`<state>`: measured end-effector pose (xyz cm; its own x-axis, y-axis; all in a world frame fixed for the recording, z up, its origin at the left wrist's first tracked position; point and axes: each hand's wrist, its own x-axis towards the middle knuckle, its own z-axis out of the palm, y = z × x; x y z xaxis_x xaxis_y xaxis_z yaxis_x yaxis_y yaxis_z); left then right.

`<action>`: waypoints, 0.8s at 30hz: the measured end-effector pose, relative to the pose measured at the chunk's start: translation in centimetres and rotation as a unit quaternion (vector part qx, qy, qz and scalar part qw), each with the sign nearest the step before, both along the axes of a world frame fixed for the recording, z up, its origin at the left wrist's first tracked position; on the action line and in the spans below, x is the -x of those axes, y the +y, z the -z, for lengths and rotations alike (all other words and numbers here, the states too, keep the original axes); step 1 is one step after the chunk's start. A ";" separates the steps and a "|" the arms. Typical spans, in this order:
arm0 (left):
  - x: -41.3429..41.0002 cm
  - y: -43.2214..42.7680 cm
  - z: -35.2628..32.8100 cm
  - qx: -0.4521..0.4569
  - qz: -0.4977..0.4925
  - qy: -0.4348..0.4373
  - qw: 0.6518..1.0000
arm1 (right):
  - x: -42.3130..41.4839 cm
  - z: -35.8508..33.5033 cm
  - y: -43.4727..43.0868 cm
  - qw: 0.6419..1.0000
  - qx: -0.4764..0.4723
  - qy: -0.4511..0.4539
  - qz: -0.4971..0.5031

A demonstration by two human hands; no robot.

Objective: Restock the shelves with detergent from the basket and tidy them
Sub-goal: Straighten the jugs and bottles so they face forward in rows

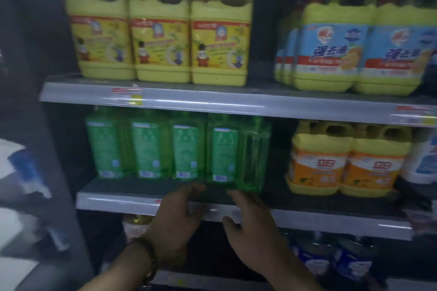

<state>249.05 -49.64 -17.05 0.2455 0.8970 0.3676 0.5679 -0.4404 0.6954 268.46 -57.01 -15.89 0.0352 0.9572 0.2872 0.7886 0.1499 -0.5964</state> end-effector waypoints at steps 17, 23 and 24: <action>23.0 11.6 3.3 0.001 -0.147 -0.096 0.984 | 24.8 0.7 17.4 0.990 -0.121 -0.027 -0.069; 21.9 12.3 0.6 -0.046 -0.108 -0.187 0.975 | 25.8 4.0 20.5 0.971 -0.191 -0.123 -0.069; 21.8 12.6 0.3 -0.044 -0.100 -0.199 0.974 | 25.8 4.5 20.7 0.971 -0.186 -0.137 -0.066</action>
<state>227.28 -37.05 -17.39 -0.1093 0.8726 0.4760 0.3424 -0.4165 0.8422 242.68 -36.32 -20.37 -0.2071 0.7767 0.5949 0.8696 0.4247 -0.2517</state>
